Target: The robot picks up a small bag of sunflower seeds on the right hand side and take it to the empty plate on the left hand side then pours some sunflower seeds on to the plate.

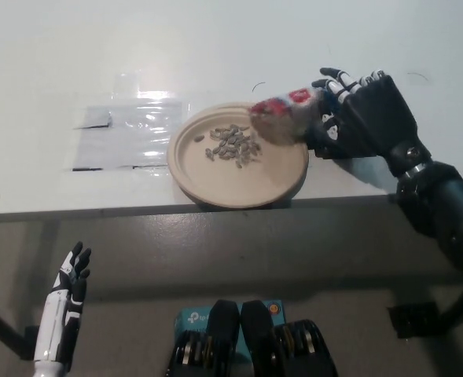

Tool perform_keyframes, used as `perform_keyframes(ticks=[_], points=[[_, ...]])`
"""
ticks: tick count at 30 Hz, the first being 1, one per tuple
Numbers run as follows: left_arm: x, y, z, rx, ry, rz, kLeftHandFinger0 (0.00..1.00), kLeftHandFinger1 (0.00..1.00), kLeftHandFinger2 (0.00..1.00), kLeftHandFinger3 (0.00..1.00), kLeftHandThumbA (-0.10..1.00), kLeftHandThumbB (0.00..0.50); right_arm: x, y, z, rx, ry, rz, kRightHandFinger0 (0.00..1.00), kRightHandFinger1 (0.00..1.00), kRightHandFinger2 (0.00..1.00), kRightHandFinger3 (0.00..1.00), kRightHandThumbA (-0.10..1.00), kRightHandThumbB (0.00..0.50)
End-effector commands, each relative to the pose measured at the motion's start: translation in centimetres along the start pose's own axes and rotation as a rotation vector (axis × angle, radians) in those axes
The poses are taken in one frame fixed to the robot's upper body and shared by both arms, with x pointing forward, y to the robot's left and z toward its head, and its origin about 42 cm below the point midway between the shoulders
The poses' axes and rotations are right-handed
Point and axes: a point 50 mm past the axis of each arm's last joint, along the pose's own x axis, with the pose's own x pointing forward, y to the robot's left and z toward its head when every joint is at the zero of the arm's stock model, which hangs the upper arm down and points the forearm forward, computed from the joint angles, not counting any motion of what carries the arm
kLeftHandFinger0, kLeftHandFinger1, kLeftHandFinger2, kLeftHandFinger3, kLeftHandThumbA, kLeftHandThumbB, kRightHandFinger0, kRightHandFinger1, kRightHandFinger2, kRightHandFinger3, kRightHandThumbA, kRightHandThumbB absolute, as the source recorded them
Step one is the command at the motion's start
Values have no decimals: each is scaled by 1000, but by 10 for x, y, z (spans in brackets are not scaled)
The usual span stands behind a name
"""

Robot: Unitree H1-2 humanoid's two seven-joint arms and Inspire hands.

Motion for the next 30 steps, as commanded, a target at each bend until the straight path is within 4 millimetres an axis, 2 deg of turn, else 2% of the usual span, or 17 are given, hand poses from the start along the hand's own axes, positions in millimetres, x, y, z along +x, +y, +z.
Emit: perform_keyframes(ticks=[1,3,6,7,8,9,10,12,15,23,24,25,26,27,28,29,30], points=[[0,5,6,12,-48,3,1000,1000,1000,1000,1000,65,14,-16,-10,100,92,-140,0,3,713,650,-100,212],[0,4,6,8,-51,4,1000,1000,1000,1000,1000,58,8,-13,-10,111,117,-137,0,13,721,671,-100,222],[-1,5,5,14,-50,4,1000,1000,1000,1000,1000,59,5,-9,-9,120,142,-117,0,0,747,700,-100,205],[-2,5,4,15,-50,3,1000,1000,1000,1000,1000,60,3,-9,-9,131,150,-124,0,35,758,685,-100,212],[-3,5,4,17,-48,1,1000,1000,1000,1000,1000,61,3,-9,-10,140,162,-135,0,72,721,651,-100,217],[-3,5,4,14,-49,3,1000,1000,1000,1000,1000,59,3,-10,-11,145,172,-141,0,90,705,627,-100,202],[-3,5,4,13,-50,5,1000,1000,1000,1000,1000,51,3,-10,-12,142,179,-141,0,98,707,615,-100,197],[-3,5,4,10,-51,6,1000,1000,1000,1000,1000,48,2,-11,-15,140,193,-143,0,99,714,607,-100,226],[-3,4,5,14,-47,10,1000,1000,1000,1000,1000,49,1,-13,-17,144,200,-154,0,112,688,579,-100,201],[-6,6,3,14,-47,11,1000,1000,1000,1000,1000,31,-10,-11,-24,159,230,-152,0,190,743,630,-100,212],[-6,6,3,11,-45,10,1000,1000,1000,1000,1000,33,-11,-11,-26,177,263,-161,6,232,767,643,-100,190],[-7,6,2,11,-44,10,1000,1000,1000,1000,1000,34,-9,-13,-29,211,309,-176,50,361,841,716,-86,189],[-6,6,2,15,-48,10,1000,1000,1000,1000,1000,25,-5,-17,-33,252,349,-193,367,719,1000,1000,162,285],[-6,6,2,19,-50,8,1000,1000,1000,1000,1000,21,1,-25,-39,319,391,-220,734,991,1000,1000,385,312],[-6,6,2,16,-49,7,1000,1000,1000,1000,1000,22,8,-35,-45,359,396,-232,1000,1000,1000,1000,598,282],[-5,6,2,14,-48,8,1000,1000,1000,1000,1000,23,14,-42,-50,375,391,-230,1000,1000,1000,1000,666,292],[-5,6,2,19,-47,8,1000,1000,1000,1000,1000,24,23,-60,-60,484,411,-255,1000,1000,1000,1000,875,318]])
